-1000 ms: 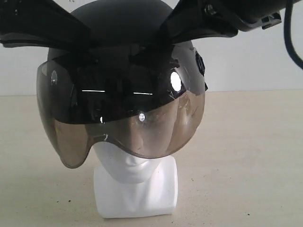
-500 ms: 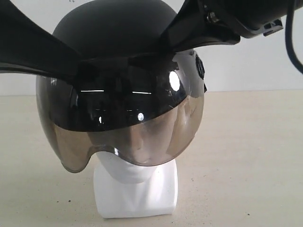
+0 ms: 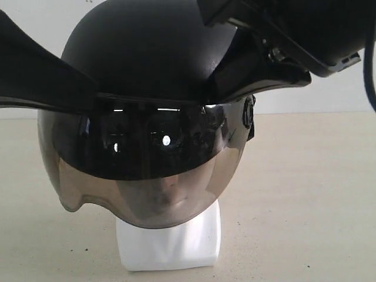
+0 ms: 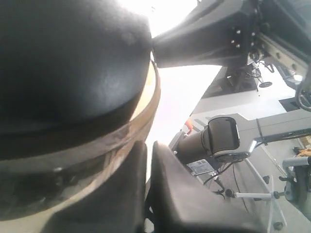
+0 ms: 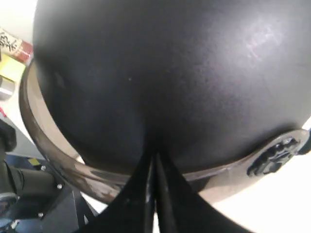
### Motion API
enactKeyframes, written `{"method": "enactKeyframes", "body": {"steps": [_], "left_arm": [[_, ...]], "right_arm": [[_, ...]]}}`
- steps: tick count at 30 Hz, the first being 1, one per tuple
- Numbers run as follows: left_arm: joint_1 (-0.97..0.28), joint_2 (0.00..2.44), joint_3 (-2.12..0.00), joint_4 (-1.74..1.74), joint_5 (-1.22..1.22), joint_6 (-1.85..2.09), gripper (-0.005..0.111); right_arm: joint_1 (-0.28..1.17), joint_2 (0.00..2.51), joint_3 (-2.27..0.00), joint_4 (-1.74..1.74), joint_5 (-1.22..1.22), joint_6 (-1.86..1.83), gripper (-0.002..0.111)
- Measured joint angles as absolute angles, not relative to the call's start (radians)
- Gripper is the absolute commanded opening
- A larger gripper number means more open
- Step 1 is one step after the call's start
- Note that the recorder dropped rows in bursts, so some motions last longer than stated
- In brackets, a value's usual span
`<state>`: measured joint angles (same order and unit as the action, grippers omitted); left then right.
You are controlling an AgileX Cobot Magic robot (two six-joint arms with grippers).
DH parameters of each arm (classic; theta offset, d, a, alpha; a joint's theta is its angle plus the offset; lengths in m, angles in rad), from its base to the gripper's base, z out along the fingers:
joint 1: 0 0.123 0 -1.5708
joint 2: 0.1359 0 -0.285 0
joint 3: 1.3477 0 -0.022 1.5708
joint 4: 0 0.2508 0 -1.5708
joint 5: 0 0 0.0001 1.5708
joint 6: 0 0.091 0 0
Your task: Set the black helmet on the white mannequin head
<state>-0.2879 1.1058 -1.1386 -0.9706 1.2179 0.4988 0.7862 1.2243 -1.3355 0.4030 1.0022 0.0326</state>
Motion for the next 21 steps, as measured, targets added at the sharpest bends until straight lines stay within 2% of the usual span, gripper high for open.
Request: {"method": "enactKeyframes", "body": {"steps": [8,15,21], "left_arm": [[-0.288,1.061,-1.098,-0.981,1.218,0.491,0.004],[-0.288,1.003,-1.156,-0.976,1.218,0.491,0.004],[-0.288,1.030,-1.258,-0.716,1.220,0.433,0.004]], "right_arm": [[0.786,1.224,-1.333,0.397,1.045,0.033,0.000],[0.786,1.157,-1.325,0.339,0.963,0.076,0.000],[0.799,1.104,-1.325,0.395,0.906,0.087,0.000]]}}
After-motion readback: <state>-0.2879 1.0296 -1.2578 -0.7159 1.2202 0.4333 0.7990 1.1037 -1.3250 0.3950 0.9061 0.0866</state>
